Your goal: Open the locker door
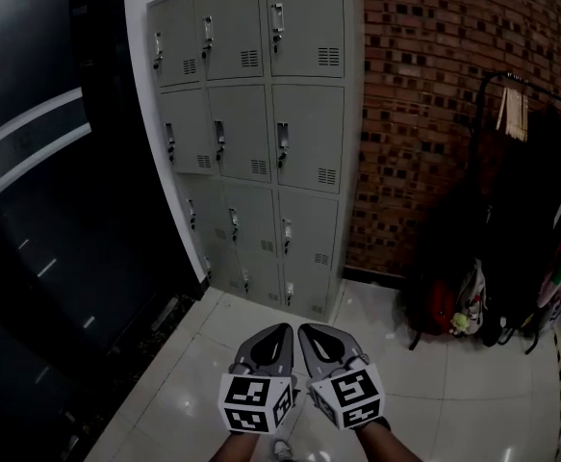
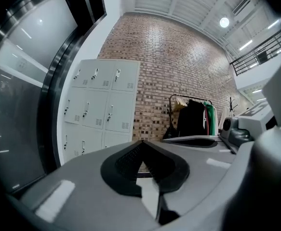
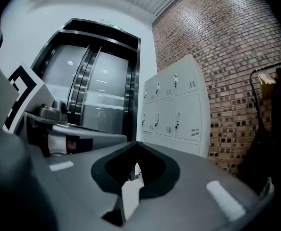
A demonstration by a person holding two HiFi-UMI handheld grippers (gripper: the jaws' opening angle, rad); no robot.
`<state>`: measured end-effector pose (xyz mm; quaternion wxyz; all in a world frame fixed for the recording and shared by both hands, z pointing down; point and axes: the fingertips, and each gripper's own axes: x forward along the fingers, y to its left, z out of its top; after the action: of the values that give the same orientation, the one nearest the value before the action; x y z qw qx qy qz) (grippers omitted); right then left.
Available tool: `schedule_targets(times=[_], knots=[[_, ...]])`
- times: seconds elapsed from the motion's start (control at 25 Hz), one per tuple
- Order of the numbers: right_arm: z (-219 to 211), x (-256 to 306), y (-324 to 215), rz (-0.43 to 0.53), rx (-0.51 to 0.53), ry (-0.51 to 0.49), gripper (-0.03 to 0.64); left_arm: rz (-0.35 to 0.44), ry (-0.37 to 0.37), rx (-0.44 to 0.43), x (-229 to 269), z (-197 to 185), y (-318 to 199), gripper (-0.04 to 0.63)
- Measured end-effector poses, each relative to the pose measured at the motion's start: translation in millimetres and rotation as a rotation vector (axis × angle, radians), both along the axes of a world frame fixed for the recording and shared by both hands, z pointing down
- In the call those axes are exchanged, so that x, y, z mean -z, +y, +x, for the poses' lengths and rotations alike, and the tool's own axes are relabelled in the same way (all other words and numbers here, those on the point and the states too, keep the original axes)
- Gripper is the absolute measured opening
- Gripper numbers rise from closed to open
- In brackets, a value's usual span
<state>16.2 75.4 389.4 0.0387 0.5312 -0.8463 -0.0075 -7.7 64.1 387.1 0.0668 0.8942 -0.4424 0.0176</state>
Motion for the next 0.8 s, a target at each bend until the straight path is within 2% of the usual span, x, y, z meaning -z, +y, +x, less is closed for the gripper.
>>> schedule_targets(times=[0.32,0.56,0.8], knots=[[-15.9,13.0,-78.4,0.003,-0.054,0.015,0.000,-0.002,0.013,-0.043,9.8,-19.4,-80.0,0.006],[-29.0,8.1,-120.9,-0.001,-0.079,0.008,0.000,-0.006,0.016,-0.049,4.6,-38.0,-123.5,0.006],[-38.7,12.8,-151.6,0.005,-0.072,0.017,0.000,0.000,0.036,-0.050,8.0,-40.2,-156.8,0.006]])
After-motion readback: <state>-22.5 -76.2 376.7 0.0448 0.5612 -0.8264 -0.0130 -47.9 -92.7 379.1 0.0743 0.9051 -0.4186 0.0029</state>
